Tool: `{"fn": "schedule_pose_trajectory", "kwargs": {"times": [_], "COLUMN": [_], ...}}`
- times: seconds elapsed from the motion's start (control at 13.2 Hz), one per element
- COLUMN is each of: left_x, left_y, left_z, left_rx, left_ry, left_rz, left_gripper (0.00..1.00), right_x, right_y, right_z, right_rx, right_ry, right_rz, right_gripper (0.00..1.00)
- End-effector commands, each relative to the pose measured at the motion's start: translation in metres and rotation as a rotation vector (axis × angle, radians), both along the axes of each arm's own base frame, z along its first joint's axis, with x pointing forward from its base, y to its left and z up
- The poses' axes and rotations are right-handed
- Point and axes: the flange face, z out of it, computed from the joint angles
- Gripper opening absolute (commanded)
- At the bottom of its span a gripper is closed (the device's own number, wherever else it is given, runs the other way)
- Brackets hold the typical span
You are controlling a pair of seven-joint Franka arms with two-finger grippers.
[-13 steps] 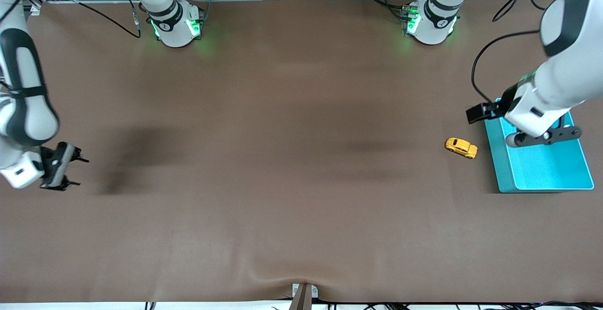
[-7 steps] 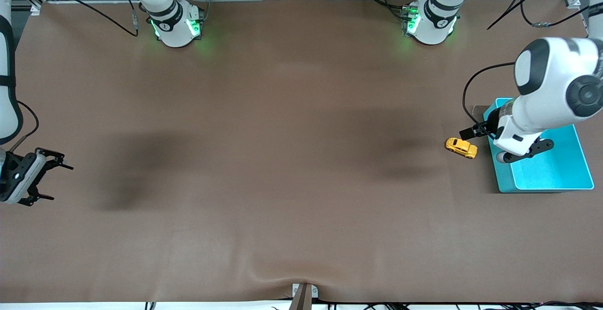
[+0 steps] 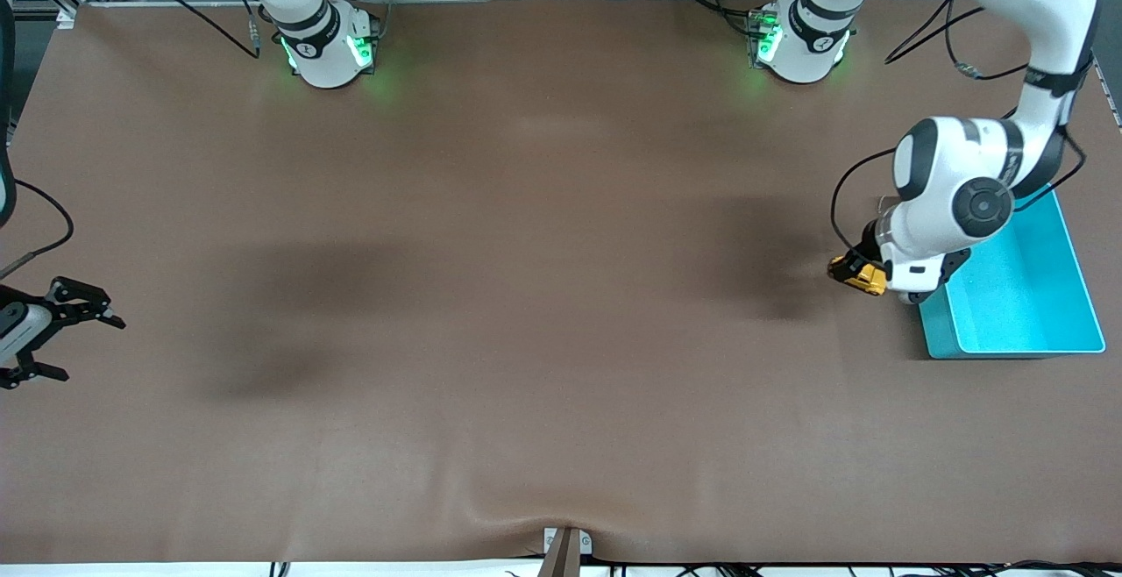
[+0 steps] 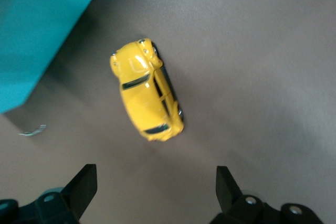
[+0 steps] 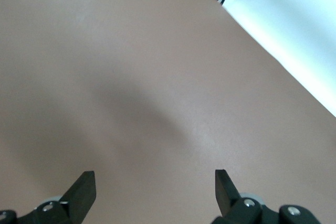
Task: Wind and store yellow beetle car
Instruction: 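Lower the left gripper onto the car while the right gripper withdraws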
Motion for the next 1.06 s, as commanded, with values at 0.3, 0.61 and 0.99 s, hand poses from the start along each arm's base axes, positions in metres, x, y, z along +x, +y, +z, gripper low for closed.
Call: {"fn": "schedule_pose_trajectory", "kwargs": {"times": [0.3,0.61,0.99], "left_x": [0.009,0.008,0.006], "left_y": [0.058,0.052,0.052], "left_z": [-0.026,-0.038,-0.051], "left_rx": [0.002,0.004,0.01], "left_ry": [-0.077,-0.063,-0.05], "left_rz": [0.155,0.187,0.257], "left_gripper": [1.0,1.0,1.0], "right_x": [-0.028,-0.054,-0.078], "right_y": [0.032,0.042,0.049], "right_z": [0.085,0.114,0.128], "right_rx": [0.068,0.048,0.037], "right_ry": [0.013,0.098,0.208], "right_rz": [-0.498,-0.639,-0.74], "right_gripper": [1.0,1.0,1.0]}}
